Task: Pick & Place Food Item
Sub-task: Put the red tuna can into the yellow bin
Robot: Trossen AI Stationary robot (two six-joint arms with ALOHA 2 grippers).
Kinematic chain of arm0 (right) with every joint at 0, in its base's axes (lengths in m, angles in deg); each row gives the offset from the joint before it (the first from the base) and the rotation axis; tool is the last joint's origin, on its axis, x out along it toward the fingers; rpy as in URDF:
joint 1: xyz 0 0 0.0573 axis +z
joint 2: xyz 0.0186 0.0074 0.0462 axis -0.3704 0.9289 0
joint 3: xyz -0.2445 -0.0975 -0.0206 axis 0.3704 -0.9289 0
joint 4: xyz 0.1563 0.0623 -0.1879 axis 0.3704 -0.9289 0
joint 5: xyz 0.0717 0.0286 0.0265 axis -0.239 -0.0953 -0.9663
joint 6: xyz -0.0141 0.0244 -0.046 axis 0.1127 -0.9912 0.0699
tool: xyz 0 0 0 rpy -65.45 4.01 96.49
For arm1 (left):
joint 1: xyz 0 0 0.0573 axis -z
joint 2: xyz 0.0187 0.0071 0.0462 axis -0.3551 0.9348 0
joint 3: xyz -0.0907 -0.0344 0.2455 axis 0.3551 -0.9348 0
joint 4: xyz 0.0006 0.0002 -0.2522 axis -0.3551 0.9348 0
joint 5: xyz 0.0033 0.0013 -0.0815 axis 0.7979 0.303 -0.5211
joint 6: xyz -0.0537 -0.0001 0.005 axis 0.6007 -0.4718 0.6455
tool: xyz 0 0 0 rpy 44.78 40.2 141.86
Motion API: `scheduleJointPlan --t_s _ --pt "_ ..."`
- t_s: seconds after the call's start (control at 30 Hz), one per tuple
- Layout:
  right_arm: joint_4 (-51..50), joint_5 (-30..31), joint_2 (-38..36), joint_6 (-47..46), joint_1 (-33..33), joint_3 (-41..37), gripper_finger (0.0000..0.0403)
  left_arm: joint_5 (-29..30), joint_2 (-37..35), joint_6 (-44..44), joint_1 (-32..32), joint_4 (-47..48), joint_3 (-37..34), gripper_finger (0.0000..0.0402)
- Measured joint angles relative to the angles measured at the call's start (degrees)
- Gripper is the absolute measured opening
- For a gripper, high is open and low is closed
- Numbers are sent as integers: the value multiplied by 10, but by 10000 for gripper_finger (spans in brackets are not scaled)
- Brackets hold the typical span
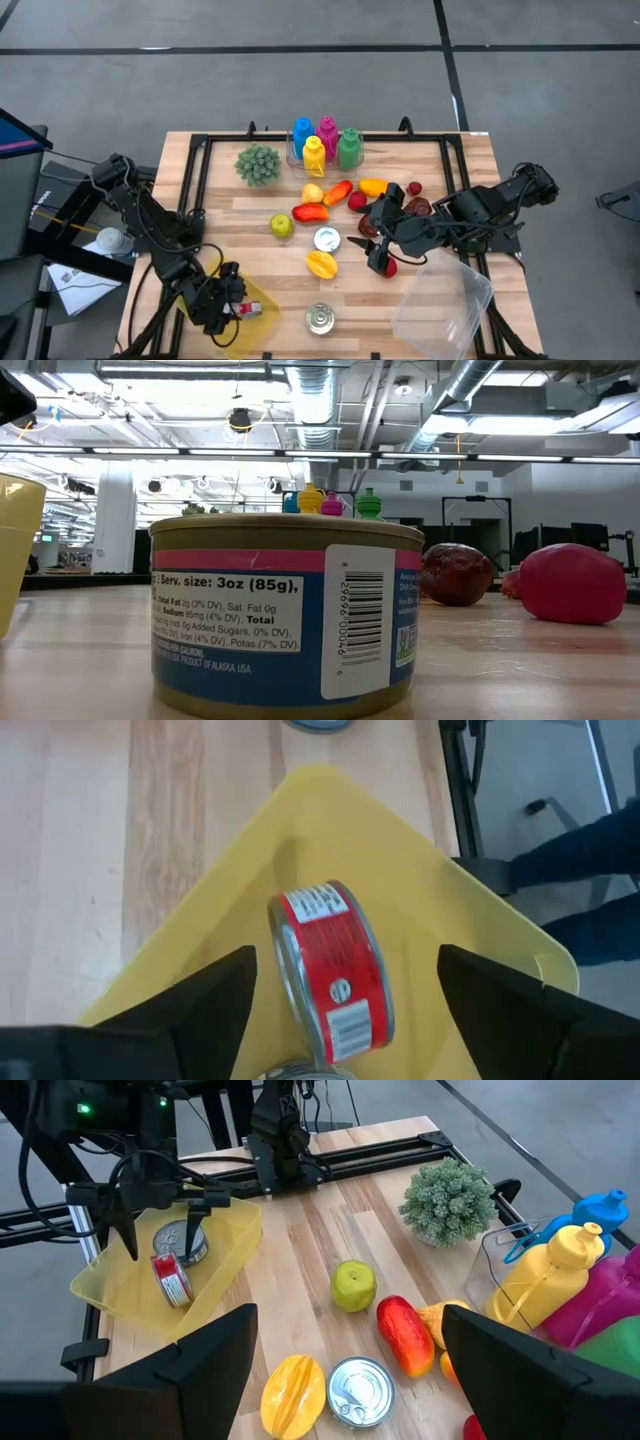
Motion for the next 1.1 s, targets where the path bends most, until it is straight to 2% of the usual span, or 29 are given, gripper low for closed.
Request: scheduleJointPlan --t_s 0.23,0.37,0.67,0.8,0.93,1.1 --pt "0 0 0 0 0 0 312 22 7 1 0 -10 -10 286" --pt "-1 0 0 0 0 0 312 21 20 29 0 -41 -22 285" --pt "-10 0 0 0 0 0 312 -4 56 37 -2 -26 -22 276" --pt "-10 0 0 0 0 0 312 -57 57 104 -22 -20 -22 224" --pt "-10 0 0 0 0 0 312 -64 41 124 -35 -12 -23 134" --pt "-10 0 0 0 0 0 312 -67 2 119 -48 -15 -23 132"
